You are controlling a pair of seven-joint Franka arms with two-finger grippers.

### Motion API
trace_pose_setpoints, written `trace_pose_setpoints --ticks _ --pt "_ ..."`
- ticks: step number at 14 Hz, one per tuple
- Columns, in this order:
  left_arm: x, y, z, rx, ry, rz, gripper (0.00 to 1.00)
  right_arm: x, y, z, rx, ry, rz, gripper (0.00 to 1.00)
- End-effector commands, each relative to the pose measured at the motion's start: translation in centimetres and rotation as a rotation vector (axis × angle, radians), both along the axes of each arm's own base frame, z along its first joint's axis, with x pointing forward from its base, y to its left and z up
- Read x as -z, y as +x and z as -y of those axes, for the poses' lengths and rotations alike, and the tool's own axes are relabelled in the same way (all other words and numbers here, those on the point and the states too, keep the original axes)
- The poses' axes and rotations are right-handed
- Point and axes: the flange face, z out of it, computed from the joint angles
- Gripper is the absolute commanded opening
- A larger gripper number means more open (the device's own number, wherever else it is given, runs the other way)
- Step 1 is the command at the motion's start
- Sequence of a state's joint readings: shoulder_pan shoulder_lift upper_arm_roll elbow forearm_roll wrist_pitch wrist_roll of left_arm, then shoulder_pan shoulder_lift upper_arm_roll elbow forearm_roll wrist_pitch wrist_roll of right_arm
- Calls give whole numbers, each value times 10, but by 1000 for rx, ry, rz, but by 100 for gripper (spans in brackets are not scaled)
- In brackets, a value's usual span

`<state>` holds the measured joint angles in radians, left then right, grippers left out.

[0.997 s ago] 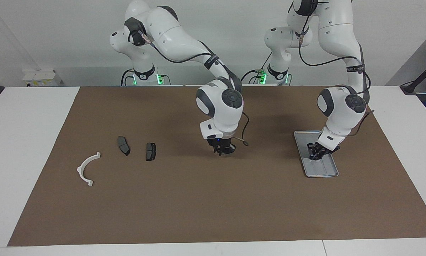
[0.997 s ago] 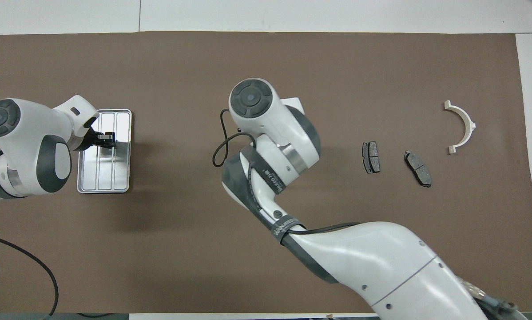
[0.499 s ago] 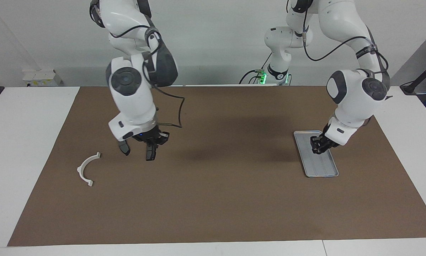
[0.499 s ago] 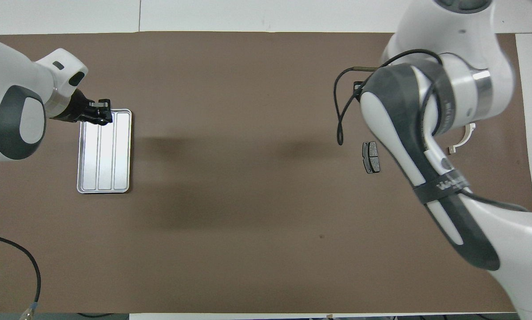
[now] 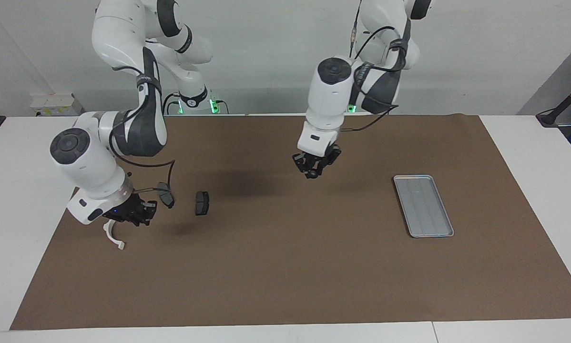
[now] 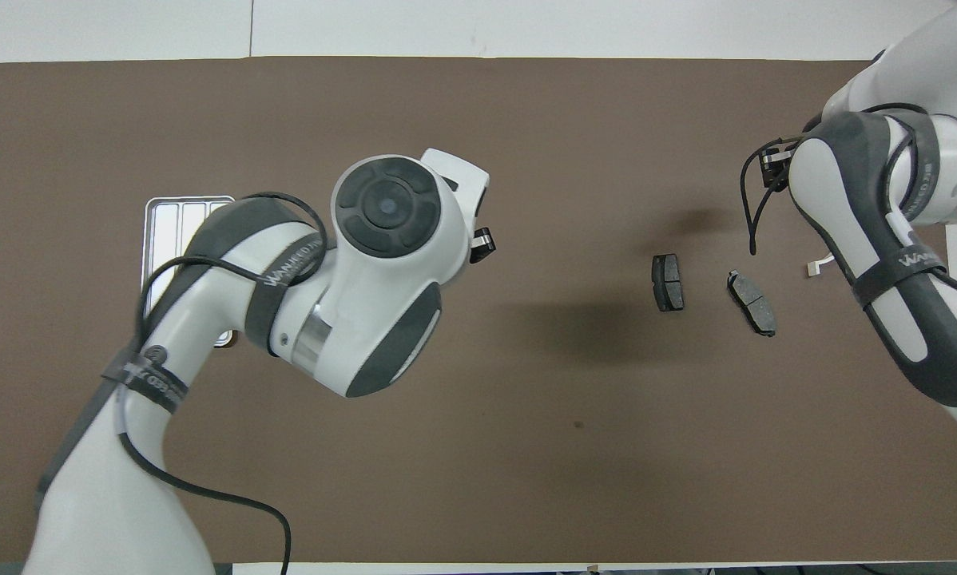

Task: Place bearing gear from tray to pile

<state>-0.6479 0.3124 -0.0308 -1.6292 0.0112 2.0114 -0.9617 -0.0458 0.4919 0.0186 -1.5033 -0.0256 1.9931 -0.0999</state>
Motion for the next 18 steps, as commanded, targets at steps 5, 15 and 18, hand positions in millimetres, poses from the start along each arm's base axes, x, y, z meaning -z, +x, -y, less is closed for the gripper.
trace_pose_setpoints --ticks 5,15,18 --pt "119 -5 -8 -56 -8 36 0 75 16 10 -60 -14 90 0" --pt "147 -26 -5 -35 -12 40 0 92 14 17 -55 -9 107 100" --pt "154 -29 -8 -36 -13 41 0 61 9 6 -70 -14 70 100"
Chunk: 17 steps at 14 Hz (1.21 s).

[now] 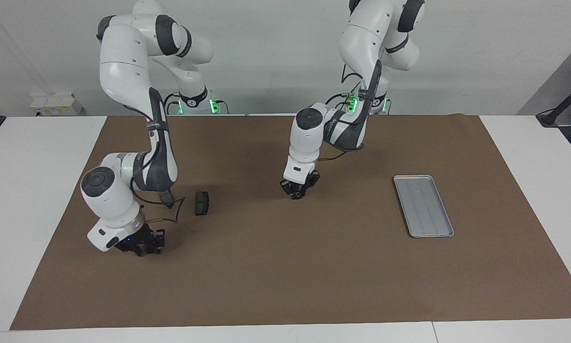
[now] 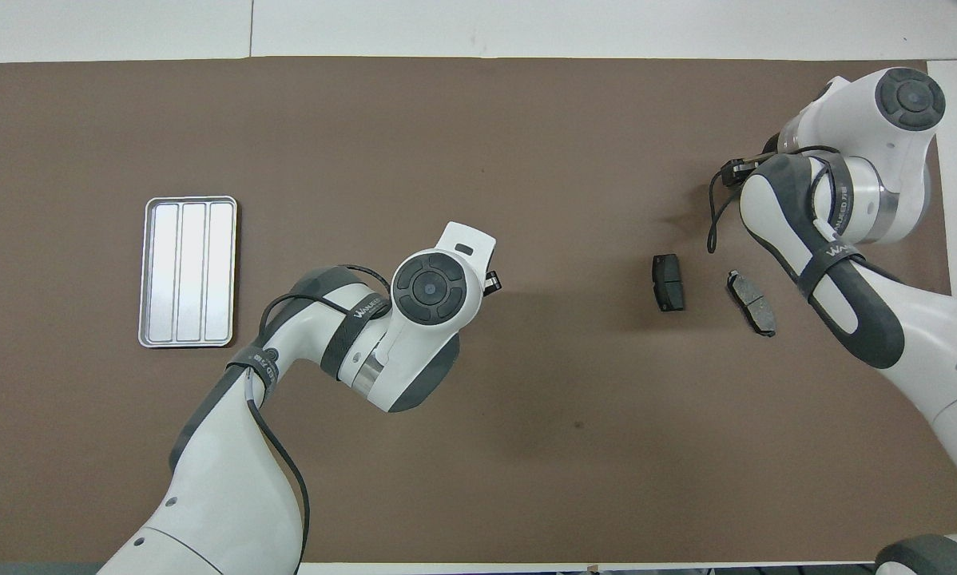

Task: Place bearing gear from tray to pile

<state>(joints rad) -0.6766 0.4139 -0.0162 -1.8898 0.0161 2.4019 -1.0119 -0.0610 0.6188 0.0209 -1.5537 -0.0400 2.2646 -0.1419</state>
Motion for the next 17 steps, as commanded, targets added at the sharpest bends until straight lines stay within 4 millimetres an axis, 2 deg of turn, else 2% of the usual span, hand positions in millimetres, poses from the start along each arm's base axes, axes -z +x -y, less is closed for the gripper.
trace_pose_setpoints --ticks 1,2,3,4,5,7,8,9,10,12,13,14,15,16,17 --pt "5 -9 -7 -4 7 20 0 -42 -11 -10 -39 -10 -36 100" --pt "5 -10 -7 3 13 25 0 -59 -16 -19 -51 -14 -47 100" --pt "4 -10 -7 8 15 27 33 -76 -21 -24 -55 -15 -66 100" --pt "2 -8 -7 24 28 34 99 -94 -28 -34 -55 -15 -81 100" --pt "-5 -6 -4 30 37 32 100 -113 -35 -46 -41 -16 -97 100" --pt "-31 -3 4 30 58 10 100 -140 -51 -78 10 -20 -126 100" --pt "-60 -4 8 30 46 20 100 -154 -59 -95 50 -18 -134 100" --pt "-94 -8 10 37 32 36 100 -163 -66 -114 93 -20 -140 100" --pt "-140 -13 4 36 14 64 100 -171 -74 -138 145 -22 -146 100" --pt "-234 -10 -23 15 -17 122 100 -175 -91 -200 293 -19 -144 100" --pt "-273 6 -52 2 -16 144 100 -176 -102 -229 383 -14 -137 100" --pt "-303 23 -85 3 -3 157 100 -174 -113 -263 460 -10 -130 100" --pt "-324 38 -120 27 23 160 100 -169 -123 -294 524 -4 -124 100" --pt "-337 55 -161 65 51 154 100 -165 -133 -325 570 10 -109 100" --pt "-345 69 -205 99 76 143 100 -150 -139 -352 617 16 -102 100"
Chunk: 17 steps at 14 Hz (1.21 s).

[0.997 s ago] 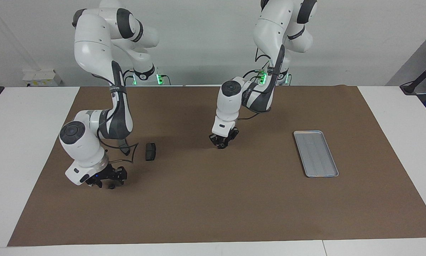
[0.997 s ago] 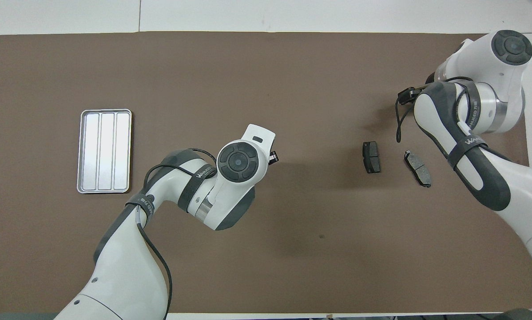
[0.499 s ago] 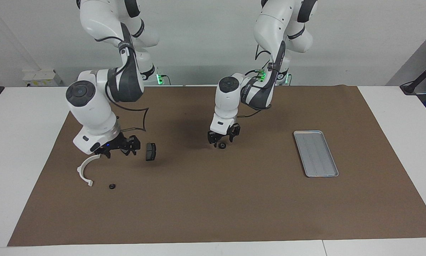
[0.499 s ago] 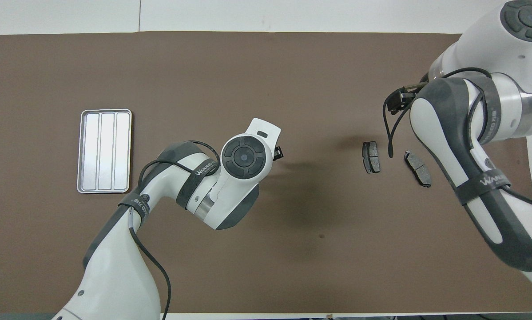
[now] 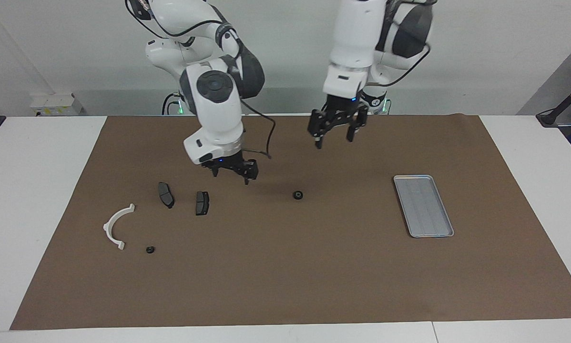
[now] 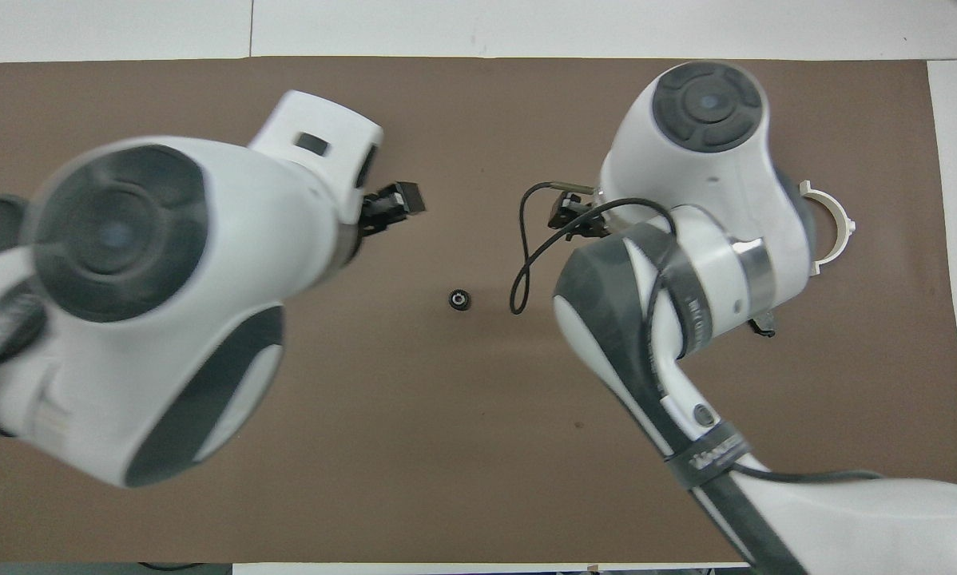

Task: Place bearing gear from tray to pile

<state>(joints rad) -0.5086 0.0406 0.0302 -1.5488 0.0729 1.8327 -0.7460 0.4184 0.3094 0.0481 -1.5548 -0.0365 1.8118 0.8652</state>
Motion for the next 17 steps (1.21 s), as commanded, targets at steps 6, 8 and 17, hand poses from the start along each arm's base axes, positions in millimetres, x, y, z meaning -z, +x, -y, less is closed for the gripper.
trace_pose_setpoints --ticks 6,8,17 --pt "10 69 -231 214 57 -59 100 94 -42 -149 249 35 70 100" --pt "34 65 -236 214 56 -114 100 134 -41 -169 257 23 96 100" --pt "36 57 -232 229 62 -236 100 181 -30 -152 265 48 133 100"
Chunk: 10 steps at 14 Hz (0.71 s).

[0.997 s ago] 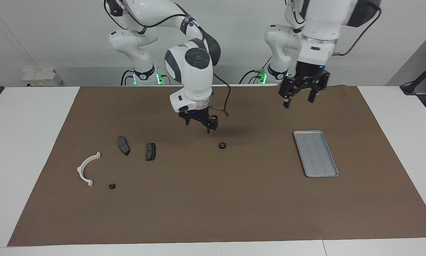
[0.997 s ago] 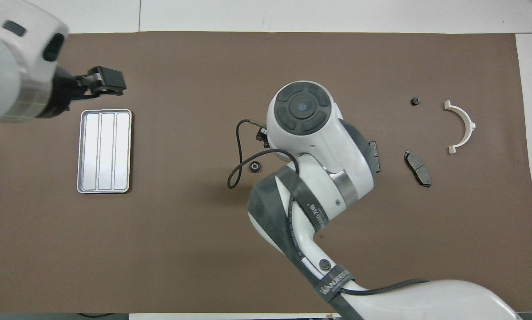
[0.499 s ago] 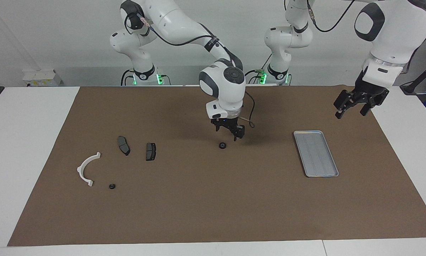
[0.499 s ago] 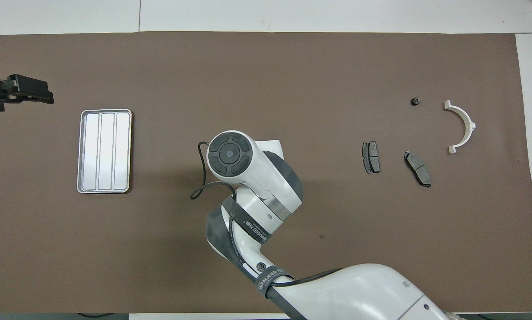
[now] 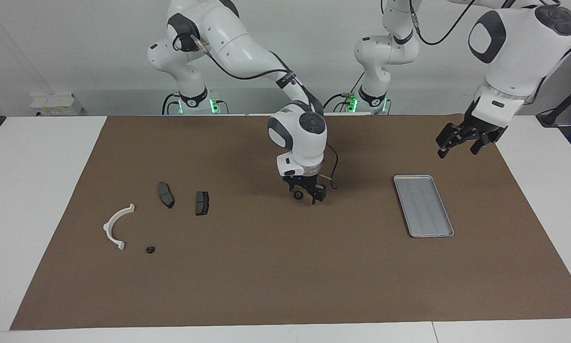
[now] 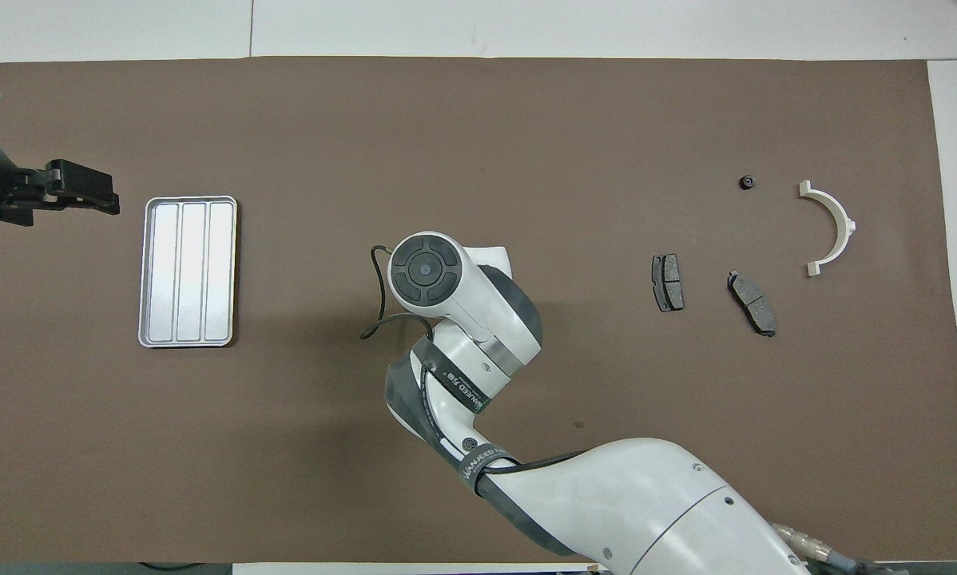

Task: Place bearing gear from tray to pile

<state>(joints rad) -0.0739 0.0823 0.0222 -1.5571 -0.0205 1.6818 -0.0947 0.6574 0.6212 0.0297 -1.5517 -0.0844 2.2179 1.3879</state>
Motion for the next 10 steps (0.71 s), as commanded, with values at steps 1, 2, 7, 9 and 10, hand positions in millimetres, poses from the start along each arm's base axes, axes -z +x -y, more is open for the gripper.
trace_pose_setpoints --ticks 1,2,7,9,10 --pt "-9 0 6 20 6 -50 100 8 1 8 0 14 28 100" --pt "-13 0 10 27 3 -50 100 12 -2 10 -2 17 30 100" --pt "-17 -6 27 58 4 -36 100 23 -8 20 -11 19 31 82" --pt "-11 -15 32 67 5 -48 100 22 -7 20 -10 16 27 51" --pt "-6 -23 32 69 5 -59 100 20 -6 20 -8 12 22 41"
